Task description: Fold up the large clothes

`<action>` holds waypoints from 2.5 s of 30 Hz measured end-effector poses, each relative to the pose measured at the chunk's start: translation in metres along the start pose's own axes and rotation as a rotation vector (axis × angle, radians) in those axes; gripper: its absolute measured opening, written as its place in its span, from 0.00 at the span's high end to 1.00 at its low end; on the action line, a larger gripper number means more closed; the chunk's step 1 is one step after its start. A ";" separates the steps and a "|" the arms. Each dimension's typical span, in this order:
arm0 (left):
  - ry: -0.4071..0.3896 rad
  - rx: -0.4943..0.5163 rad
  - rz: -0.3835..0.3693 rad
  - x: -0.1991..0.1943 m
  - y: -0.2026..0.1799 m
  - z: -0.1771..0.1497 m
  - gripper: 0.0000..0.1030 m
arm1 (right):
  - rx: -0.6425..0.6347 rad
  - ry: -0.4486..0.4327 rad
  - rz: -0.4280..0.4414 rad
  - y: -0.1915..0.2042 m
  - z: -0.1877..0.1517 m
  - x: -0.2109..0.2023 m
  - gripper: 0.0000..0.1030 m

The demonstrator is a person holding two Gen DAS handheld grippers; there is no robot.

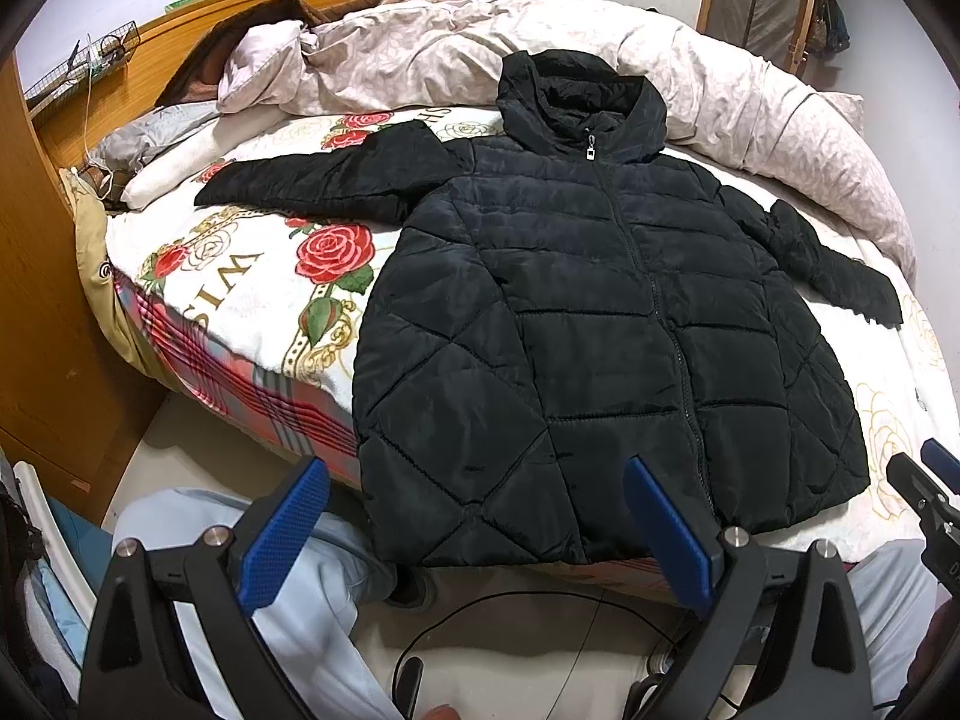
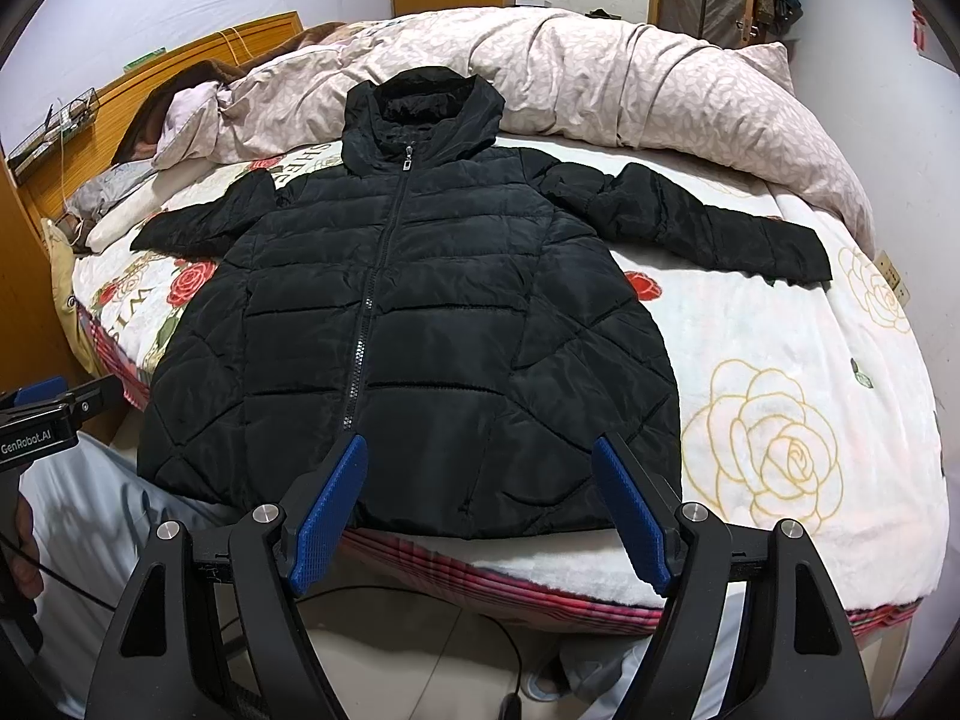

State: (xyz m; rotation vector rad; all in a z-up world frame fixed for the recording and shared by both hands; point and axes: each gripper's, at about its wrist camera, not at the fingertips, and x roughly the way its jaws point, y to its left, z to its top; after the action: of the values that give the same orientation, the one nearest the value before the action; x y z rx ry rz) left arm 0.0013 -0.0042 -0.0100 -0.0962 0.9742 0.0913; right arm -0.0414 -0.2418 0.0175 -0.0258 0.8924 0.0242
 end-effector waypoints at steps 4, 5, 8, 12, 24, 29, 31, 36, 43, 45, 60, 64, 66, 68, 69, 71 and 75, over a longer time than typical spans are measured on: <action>0.001 0.001 0.000 0.000 0.000 0.000 0.03 | 0.000 -0.001 0.000 0.000 0.000 0.000 0.25; 0.001 0.000 -0.002 0.001 0.000 0.000 0.03 | -0.001 -0.001 -0.001 0.000 0.000 0.000 0.25; 0.002 0.001 0.000 0.001 0.000 0.000 0.03 | -0.001 0.000 0.000 0.000 0.000 0.000 0.25; 0.003 0.000 0.002 0.001 0.000 0.000 0.03 | 0.000 0.000 0.000 -0.001 0.000 0.000 0.25; 0.005 0.000 0.001 0.002 0.001 -0.002 0.03 | -0.001 0.000 -0.002 -0.001 0.001 0.001 0.25; 0.019 -0.002 0.003 0.012 0.005 -0.006 0.03 | -0.004 -0.001 0.003 -0.001 0.002 0.003 0.25; 0.027 -0.002 0.007 0.017 0.007 -0.006 0.03 | -0.008 0.001 0.011 0.000 0.003 0.006 0.25; 0.053 -0.009 0.011 0.031 0.013 0.009 0.03 | -0.028 0.017 0.029 0.001 0.017 0.023 0.24; 0.056 -0.053 0.035 0.072 0.043 0.051 0.03 | -0.039 0.042 0.055 0.006 0.057 0.065 0.24; 0.051 -0.070 0.048 0.088 0.055 0.065 0.03 | -0.038 0.051 0.059 0.008 0.069 0.082 0.24; 0.000 -0.271 0.133 0.204 0.186 0.182 0.03 | -0.089 0.099 0.055 0.025 0.131 0.193 0.24; -0.013 -0.347 0.129 0.235 0.228 0.207 0.03 | -0.101 0.110 0.051 0.033 0.138 0.216 0.24; -0.027 -0.374 0.148 0.247 0.247 0.217 0.03 | -0.099 0.118 0.047 0.034 0.141 0.227 0.24; -0.038 -0.408 0.160 0.260 0.263 0.225 0.03 | -0.099 0.123 0.044 0.035 0.143 0.235 0.24; -0.039 -0.425 0.166 0.266 0.271 0.228 0.03 | -0.100 0.127 0.041 0.036 0.144 0.239 0.24; -0.044 -0.460 0.175 0.279 0.287 0.233 0.03 | -0.101 0.134 0.038 0.037 0.144 0.246 0.24; -0.043 -0.508 0.181 0.303 0.311 0.240 0.06 | -0.105 0.139 0.028 0.039 0.145 0.255 0.24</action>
State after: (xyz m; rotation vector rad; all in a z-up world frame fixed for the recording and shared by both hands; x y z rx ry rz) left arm 0.3297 0.3444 -0.1399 -0.4707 0.8978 0.5049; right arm 0.2306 -0.1956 -0.0904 -0.1144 1.0303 0.0965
